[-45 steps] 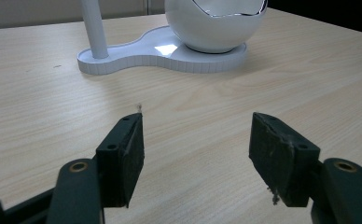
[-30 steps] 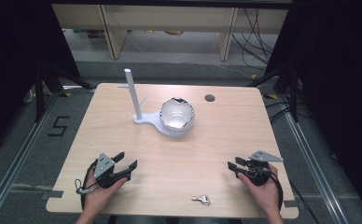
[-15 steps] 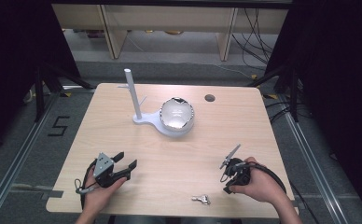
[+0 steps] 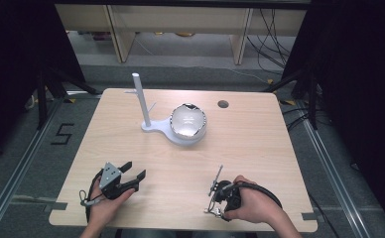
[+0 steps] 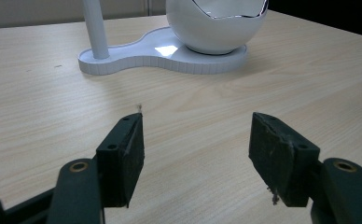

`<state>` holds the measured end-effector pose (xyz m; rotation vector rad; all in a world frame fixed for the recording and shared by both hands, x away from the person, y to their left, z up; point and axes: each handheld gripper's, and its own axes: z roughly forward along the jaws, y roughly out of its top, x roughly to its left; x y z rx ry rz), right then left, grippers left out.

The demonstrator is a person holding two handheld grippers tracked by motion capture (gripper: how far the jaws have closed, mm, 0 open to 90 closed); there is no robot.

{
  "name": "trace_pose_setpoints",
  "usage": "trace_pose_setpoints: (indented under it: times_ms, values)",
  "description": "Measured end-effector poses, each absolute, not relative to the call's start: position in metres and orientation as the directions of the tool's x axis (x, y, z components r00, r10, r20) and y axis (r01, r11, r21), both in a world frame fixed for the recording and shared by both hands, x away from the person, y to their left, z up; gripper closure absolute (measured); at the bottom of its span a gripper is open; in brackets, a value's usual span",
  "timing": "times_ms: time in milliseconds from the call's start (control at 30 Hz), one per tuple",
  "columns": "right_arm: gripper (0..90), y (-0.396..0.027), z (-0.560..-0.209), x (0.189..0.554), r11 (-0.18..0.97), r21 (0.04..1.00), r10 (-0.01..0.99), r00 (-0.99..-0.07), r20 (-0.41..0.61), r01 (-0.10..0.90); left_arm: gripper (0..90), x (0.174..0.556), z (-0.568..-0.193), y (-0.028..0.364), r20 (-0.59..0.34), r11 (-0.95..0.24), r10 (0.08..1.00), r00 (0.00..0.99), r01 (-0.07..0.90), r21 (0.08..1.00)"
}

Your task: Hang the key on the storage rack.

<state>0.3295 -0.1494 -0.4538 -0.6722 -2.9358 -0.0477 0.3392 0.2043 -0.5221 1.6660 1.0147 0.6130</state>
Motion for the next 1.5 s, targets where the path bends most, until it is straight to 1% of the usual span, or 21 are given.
trace_pose_setpoints:
  times_ms: [133,167,233,367,400,500,567,633,833,900,933,967,1000,1033,1067,1133,1300,1333,1433,1500]
  values:
    - [72.7,-0.145,-0.46,0.331,0.905,-0.013,0.422,-0.897,0.127,0.424,35.3,0.339,-0.522,0.204,-0.085,-0.098,0.856,0.51,0.321,0.942]
    - [74.5,-0.143,-0.463,0.332,0.895,-0.033,0.446,-0.885,0.134,0.446,35.3,0.339,-0.522,0.204,-0.085,-0.098,0.855,0.511,0.321,0.942]
    - [75.4,-0.143,-0.465,0.332,0.896,-0.037,0.443,-0.886,0.139,0.443,35.3,0.339,-0.522,0.204,-0.087,-0.097,0.855,0.511,0.321,0.942]
    - [81.3,-0.142,-0.466,0.334,0.895,-0.04,0.445,-0.885,0.135,0.444,35.3,0.339,-0.522,0.204,-0.084,-0.099,0.856,0.511,0.321,0.942]
    - [83.9,-0.142,-0.466,0.336,0.894,-0.043,0.447,-0.883,0.142,0.445,35.4,0.339,-0.522,0.204,-0.081,-0.102,0.856,0.511,0.32,0.942]
    - [86.0,-0.143,-0.467,0.338,0.9,-0.036,0.435,-0.888,0.148,0.435,35.4,0.339,-0.522,0.204,-0.081,-0.101,0.855,0.512,0.319,0.942]
    - [88.1,-0.145,-0.467,0.339,0.889,-0.037,0.457,-0.877,0.148,0.457,35.4,0.339,-0.522,0.204,-0.085,-0.097,0.855,0.512,0.319,0.943]
    - [88.3,-0.145,-0.468,0.34,0.895,-0.029,0.445,-0.882,0.155,0.446,35.3,0.339,-0.522,0.204,-0.087,-0.097,0.855,0.511,0.322,0.942]
    - [88.8,-0.148,-0.465,0.344,0.886,-0.035,0.463,-0.874,0.146,0.463,35.4,0.339,-0.522,0.204,-0.081,-0.102,0.856,0.511,0.321,0.942]
    - [88.8,-0.149,-0.464,0.347,0.891,-0.033,0.452,-0.88,0.149,0.452,35.4,0.339,-0.522,0.204,-0.082,-0.101,0.856,0.511,0.321,0.942]
    - [88.9,-0.149,-0.463,0.348,0.884,-0.039,0.466,-0.874,0.14,0.465,35.4,0.339,-0.522,0.204,-0.084,-0.1,0.856,0.51,0.322,0.942]
    - [88.9,-0.15,-0.463,0.351,0.891,-0.032,0.452,-0.88,0.143,0.452,35.4,0.339,-0.522,0.204,-0.085,-0.099,0.855,0.511,0.322,0.942]
    - [88.8,-0.149,-0.462,0.351,0.881,-0.043,0.471,-0.87,0.143,0.47,35.4,0.339,-0.522,0.204,-0.086,-0.098,0.855,0.511,0.321,0.942]
    - [88.9,-0.15,-0.463,0.354,0.895,-0.029,0.445,-0.885,0.138,0.445,35.3,0.339,-0.522,0.204,-0.086,-0.098,0.855,0.512,0.321,0.942]
    - [88.9,-0.149,-0.461,0.354,0.883,-0.046,0.469,-0.874,0.128,0.467,35.3,0.339,-0.522,0.204,-0.085,-0.098,0.856,0.511,0.321,0.942]
    - [89.0,-0.149,-0.462,0.36,0.891,-0.043,0.453,-0.883,0.122,0.452,35.3,0.339,-0.522,0.204,-0.085,-0.097,0.855,0.511,0.321,0.942]
    - [89.0,-0.148,-0.461,0.367,0.891,-0.042,0.453,-0.886,0.096,0.451,35.2,0.339,-0.522,0.205,-0.089,-0.095,0.855,0.511,0.322,0.942]
    - [89.0,-0.148,-0.461,0.371,0.9,-0.034,0.436,-0.895,0.094,0.435,35.2,0.339,-0.522,0.205,-0.088,-0.096,0.855,0.511,0.322,0.942]
    - [89.0,-0.147,-0.461,0.374,0.895,-0.039,0.445,-0.892,0.081,0.443,35.2,0.339,-0.522,0.204,-0.086,-0.097,0.855,0.511,0.322,0.942]
    - [89.0,-0.145,-0.461,0.378,0.905,-0.022,0.424,-0.903,0.07,0.424,35.2,0.339,-0.522,0.204,-0.085,-0.099,0.855,0.511,0.321,0.942]
